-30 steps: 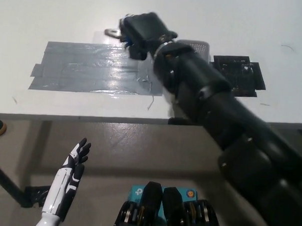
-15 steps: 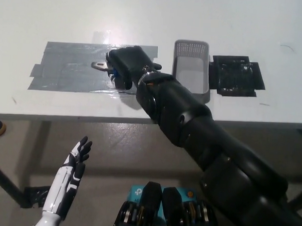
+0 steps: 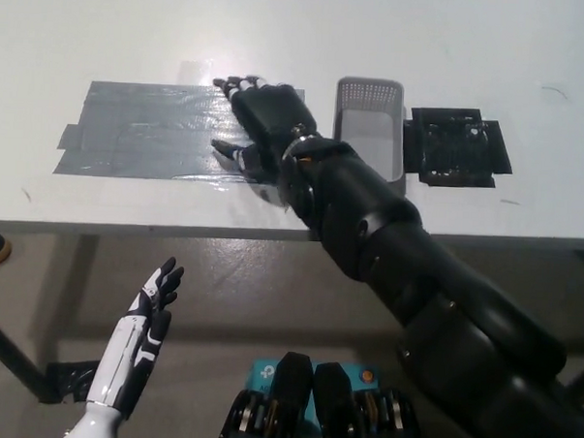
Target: The robot picks the blue plier placed on top of the container and places it on the grey area of the table
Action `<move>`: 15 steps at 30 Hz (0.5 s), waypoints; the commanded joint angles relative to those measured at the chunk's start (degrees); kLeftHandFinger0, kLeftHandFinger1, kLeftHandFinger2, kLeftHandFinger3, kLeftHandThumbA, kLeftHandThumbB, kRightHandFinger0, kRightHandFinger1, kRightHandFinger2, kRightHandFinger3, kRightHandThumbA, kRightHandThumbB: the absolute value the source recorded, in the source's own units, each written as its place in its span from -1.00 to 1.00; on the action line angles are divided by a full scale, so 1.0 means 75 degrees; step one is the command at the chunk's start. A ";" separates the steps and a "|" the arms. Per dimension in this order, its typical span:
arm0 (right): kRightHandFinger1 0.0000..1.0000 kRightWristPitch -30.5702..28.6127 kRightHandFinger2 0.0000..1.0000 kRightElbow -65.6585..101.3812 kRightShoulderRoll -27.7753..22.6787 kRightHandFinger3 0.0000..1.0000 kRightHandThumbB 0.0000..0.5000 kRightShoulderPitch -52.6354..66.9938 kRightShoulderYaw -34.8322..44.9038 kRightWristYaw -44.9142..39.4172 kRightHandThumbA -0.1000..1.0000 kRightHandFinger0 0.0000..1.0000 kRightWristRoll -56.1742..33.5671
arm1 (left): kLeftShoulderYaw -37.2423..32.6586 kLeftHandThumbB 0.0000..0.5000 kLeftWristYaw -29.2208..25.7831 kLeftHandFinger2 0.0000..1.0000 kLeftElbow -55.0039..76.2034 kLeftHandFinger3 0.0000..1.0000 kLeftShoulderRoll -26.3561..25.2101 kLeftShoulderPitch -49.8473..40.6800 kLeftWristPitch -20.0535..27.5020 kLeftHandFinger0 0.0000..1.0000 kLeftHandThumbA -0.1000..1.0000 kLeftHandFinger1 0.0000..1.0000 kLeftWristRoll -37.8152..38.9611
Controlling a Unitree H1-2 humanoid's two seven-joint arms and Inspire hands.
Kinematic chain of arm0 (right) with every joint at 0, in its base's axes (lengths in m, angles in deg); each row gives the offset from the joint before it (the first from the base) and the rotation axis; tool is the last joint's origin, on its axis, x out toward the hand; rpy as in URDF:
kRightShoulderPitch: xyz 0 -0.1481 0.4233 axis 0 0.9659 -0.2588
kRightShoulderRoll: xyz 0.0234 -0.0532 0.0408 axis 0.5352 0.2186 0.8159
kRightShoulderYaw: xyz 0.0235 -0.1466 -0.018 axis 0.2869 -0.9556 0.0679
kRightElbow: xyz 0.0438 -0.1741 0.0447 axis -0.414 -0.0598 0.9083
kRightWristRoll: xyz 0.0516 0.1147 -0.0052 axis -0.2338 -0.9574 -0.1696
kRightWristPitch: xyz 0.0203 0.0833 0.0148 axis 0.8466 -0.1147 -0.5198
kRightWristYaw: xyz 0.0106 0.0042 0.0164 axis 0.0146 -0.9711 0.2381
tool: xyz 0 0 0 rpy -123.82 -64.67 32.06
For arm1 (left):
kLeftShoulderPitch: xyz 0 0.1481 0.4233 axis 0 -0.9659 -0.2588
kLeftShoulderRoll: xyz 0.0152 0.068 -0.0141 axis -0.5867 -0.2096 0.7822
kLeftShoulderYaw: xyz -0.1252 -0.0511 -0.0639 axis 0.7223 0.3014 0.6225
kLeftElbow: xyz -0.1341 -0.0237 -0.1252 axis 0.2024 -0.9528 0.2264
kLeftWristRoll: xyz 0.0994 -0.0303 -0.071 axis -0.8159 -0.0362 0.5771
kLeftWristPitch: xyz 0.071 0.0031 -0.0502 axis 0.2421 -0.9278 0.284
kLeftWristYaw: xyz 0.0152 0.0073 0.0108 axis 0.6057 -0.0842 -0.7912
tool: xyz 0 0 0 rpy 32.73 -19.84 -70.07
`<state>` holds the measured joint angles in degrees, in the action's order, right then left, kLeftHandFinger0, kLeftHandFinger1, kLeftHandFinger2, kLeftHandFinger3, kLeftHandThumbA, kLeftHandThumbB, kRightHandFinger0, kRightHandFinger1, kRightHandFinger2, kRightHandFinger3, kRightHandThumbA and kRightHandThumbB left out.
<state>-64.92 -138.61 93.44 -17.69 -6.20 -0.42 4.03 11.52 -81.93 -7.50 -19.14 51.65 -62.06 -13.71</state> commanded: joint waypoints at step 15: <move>1.00 -0.1077 1.00 0.0681 -0.0531 1.00 0.42 -0.1013 0.0598 0.2511 0.98 1.00 -0.0302 | -0.0052 -0.45 0.0104 1.00 0.0217 1.00 -0.0139 0.0161 0.0012 1.00 1.00 1.00 -0.0120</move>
<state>-67.80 -136.47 90.58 -18.81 -3.94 11.60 3.68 11.36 -81.93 -7.52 -19.32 51.91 -62.20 -14.14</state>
